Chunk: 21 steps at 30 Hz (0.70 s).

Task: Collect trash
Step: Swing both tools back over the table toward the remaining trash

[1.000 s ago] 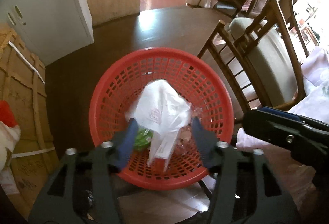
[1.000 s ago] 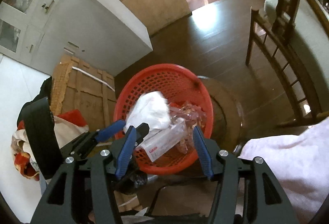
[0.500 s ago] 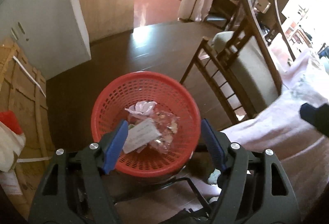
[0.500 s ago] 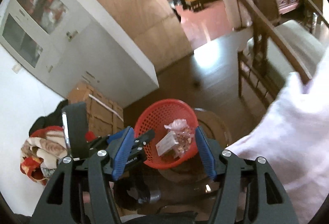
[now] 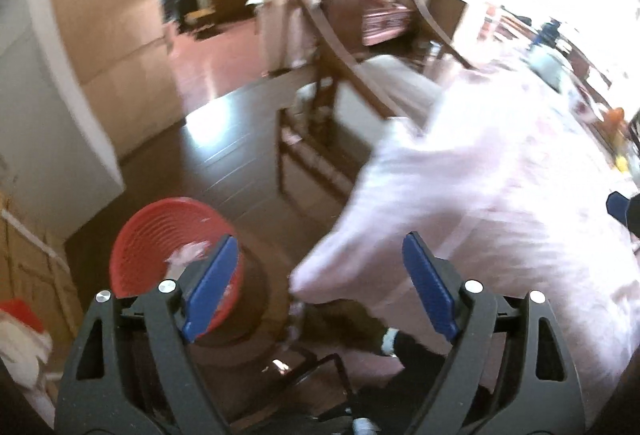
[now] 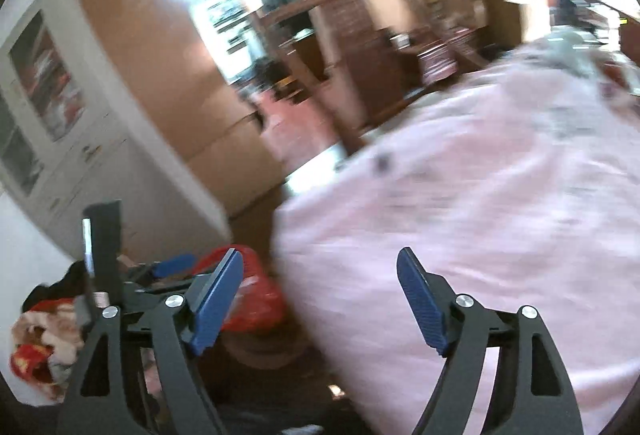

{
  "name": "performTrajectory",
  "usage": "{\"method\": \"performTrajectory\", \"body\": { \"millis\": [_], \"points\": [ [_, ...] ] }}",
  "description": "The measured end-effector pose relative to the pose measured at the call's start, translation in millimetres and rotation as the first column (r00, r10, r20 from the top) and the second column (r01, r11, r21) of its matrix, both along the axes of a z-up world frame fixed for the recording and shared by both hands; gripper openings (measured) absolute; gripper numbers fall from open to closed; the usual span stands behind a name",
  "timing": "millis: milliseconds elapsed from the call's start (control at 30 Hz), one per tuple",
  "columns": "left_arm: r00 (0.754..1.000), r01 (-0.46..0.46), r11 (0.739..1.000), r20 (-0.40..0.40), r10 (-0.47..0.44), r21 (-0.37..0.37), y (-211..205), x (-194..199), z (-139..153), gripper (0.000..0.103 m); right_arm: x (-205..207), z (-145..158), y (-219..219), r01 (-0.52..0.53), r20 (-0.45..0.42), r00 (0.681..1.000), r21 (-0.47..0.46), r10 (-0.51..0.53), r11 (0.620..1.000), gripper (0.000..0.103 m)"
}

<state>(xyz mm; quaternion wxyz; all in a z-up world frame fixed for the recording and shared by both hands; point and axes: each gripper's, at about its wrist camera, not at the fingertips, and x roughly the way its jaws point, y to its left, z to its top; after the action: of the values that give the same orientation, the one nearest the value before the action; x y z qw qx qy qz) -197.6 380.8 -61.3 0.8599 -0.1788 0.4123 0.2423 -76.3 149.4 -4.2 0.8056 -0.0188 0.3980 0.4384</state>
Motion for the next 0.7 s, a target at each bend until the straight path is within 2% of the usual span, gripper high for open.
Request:
{"method": "performTrajectory", "body": {
  "millis": [133,267,433,500,533,600,700],
  "points": [
    [0.993,0.117,0.993,0.008,-0.117,0.02,-49.0,36.2,7.2,0.086,29.7,6.9,-87.0,0.181,0.039,0.983,-0.014,-0.181,0.983,0.08],
    [0.98,0.199,0.979,0.017,-0.2,0.032,-92.0,68.4,11.2,0.088,52.9,5.1,-161.8,0.339,0.049,0.94,-0.019,-0.337,0.941,0.08],
    [0.948,0.317,0.947,0.015,-0.318,0.051,-150.6,110.4,14.8,0.088,80.4,-0.9,-241.2,0.507,0.078,0.861,-0.051,-0.503,0.86,0.08],
    [0.931,0.363,0.929,0.016,-0.365,0.069,-174.2,125.5,18.9,0.088,95.1,-3.9,-269.9,0.578,0.113,0.814,-0.075,-0.569,0.812,0.08],
    [0.925,0.378,0.923,0.018,-0.38,0.076,-182.7,132.2,20.4,0.088,100.8,-6.5,-278.3,0.592,0.114,0.805,-0.081,-0.583,0.802,0.08],
    [0.913,0.403,0.91,0.03,-0.408,0.099,-203.7,146.3,26.4,0.088,122.3,-15.0,-303.6,0.644,0.105,0.765,-0.11,-0.636,0.757,0.08],
    [0.889,0.449,0.885,0.044,-0.457,0.122,-227.3,161.2,33.2,0.088,139.9,-24.6,-319.4,0.684,0.118,0.729,-0.163,-0.674,0.711,0.08]
  ]
}}
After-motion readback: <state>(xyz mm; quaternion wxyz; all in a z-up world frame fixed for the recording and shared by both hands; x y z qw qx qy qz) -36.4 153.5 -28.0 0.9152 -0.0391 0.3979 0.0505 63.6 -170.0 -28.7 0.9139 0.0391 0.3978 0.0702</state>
